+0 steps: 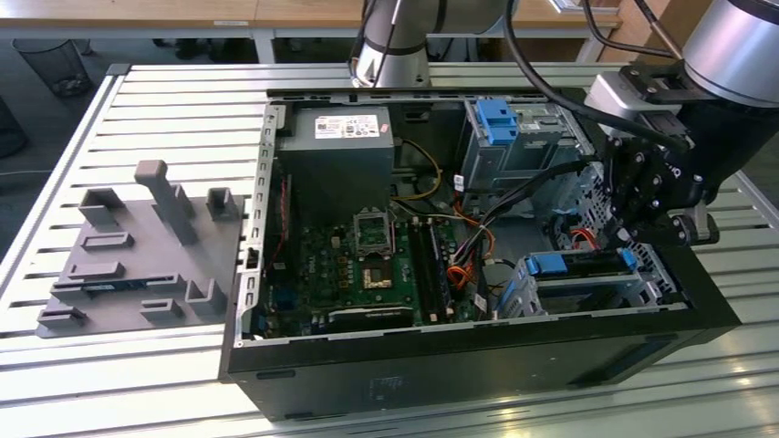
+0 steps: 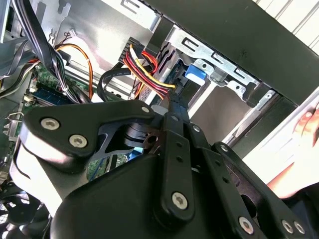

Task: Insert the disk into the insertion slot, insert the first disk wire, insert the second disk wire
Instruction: 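Insert the second disk wire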

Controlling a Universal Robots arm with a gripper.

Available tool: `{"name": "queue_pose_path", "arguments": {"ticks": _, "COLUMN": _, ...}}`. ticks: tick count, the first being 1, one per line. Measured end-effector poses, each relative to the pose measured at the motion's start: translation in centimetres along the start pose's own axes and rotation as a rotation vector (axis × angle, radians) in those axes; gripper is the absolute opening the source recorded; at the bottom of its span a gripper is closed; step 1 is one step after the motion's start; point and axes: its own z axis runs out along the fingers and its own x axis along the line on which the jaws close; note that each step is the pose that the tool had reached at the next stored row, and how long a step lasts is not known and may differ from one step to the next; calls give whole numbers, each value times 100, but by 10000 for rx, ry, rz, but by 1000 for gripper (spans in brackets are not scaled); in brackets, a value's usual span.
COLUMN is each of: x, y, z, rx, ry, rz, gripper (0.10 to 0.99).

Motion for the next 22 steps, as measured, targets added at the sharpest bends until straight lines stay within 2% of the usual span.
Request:
{"name": "queue_pose_path", "arguments": {"ticks": 5, "x": 1, "y": 23, "z": -11, "rx": 0, "ry": -19, "rz": 0, "gripper": 106}}
{"name": "queue_pose_path", "arguments": {"ticks": 10, "x": 1, "y": 78, "z": -21, "rx": 7, "ry": -21, "rz": 0, "gripper": 106}}
{"name": "queue_pose_path", "arguments": {"ticks": 13, "x": 3, "y": 127, "z": -47, "rx": 7, "ry": -47, "rz": 2, "gripper": 106}}
{"name": "queue_pose_path", "arguments": {"ticks": 17, "x": 0, "y": 180, "z": -123, "rx": 15, "ry": -83, "rz": 1, "gripper": 106}}
{"name": "queue_pose_path", "arguments": {"ticks": 22, "x": -14, "y": 269, "z": -142, "rx": 21, "ry": -88, "rz": 1, "gripper": 106}}
